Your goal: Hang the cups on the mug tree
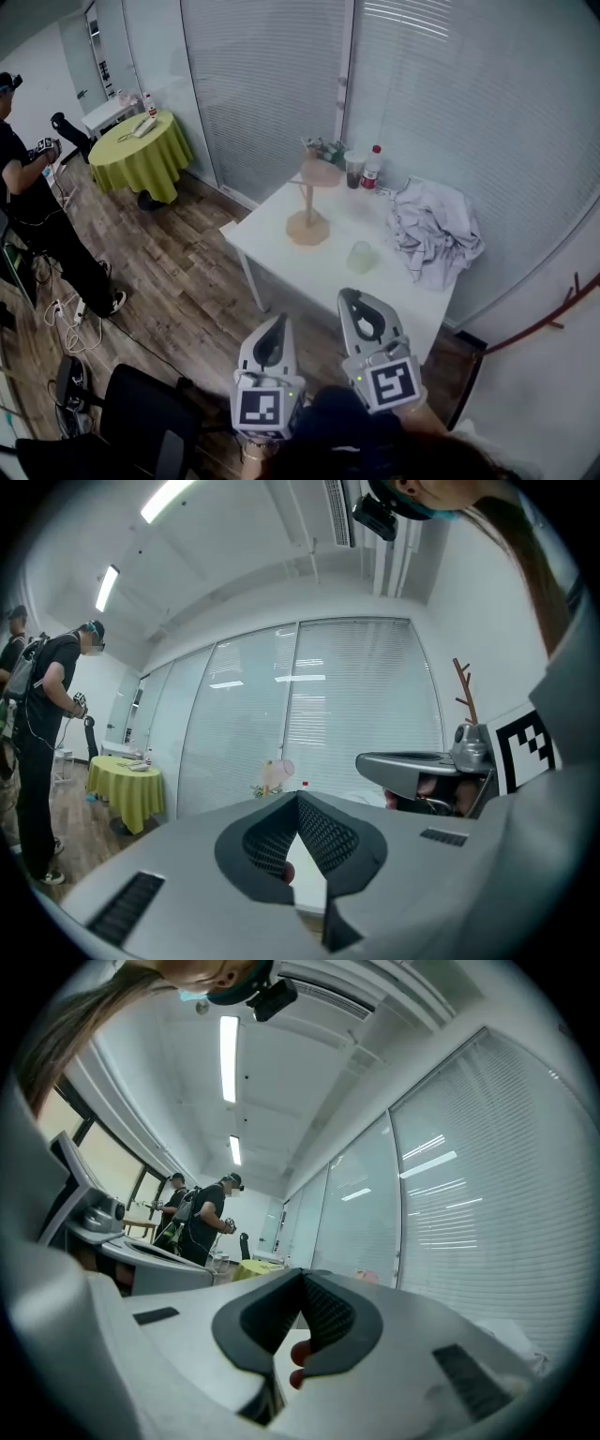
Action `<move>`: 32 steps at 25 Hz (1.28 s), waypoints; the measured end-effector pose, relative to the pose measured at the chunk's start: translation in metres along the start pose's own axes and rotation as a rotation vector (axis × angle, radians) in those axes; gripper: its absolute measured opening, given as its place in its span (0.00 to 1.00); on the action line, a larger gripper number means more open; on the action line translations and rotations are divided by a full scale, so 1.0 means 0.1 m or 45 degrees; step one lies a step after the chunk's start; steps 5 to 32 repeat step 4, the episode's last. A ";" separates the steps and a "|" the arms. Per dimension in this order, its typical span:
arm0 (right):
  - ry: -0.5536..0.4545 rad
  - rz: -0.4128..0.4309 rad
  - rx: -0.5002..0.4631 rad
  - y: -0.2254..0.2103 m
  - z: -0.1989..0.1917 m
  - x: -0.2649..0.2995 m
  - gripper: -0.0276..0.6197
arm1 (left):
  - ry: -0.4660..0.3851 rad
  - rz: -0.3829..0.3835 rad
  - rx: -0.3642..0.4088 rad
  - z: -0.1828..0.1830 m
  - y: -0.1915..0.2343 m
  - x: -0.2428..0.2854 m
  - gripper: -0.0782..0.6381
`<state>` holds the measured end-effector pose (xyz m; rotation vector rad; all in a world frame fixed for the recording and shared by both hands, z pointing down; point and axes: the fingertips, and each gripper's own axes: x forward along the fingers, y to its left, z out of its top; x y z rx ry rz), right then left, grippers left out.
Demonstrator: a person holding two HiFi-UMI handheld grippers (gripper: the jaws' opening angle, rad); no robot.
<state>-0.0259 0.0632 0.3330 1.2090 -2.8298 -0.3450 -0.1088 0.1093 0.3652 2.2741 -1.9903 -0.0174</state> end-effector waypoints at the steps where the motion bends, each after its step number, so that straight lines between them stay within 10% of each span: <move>1: 0.015 -0.002 -0.012 0.02 -0.01 0.01 0.04 | 0.000 0.003 0.003 0.00 0.01 -0.01 0.11; 32: 0.045 -0.002 -0.049 0.08 -0.02 0.01 0.04 | 0.006 0.012 0.004 -0.01 0.03 -0.04 0.11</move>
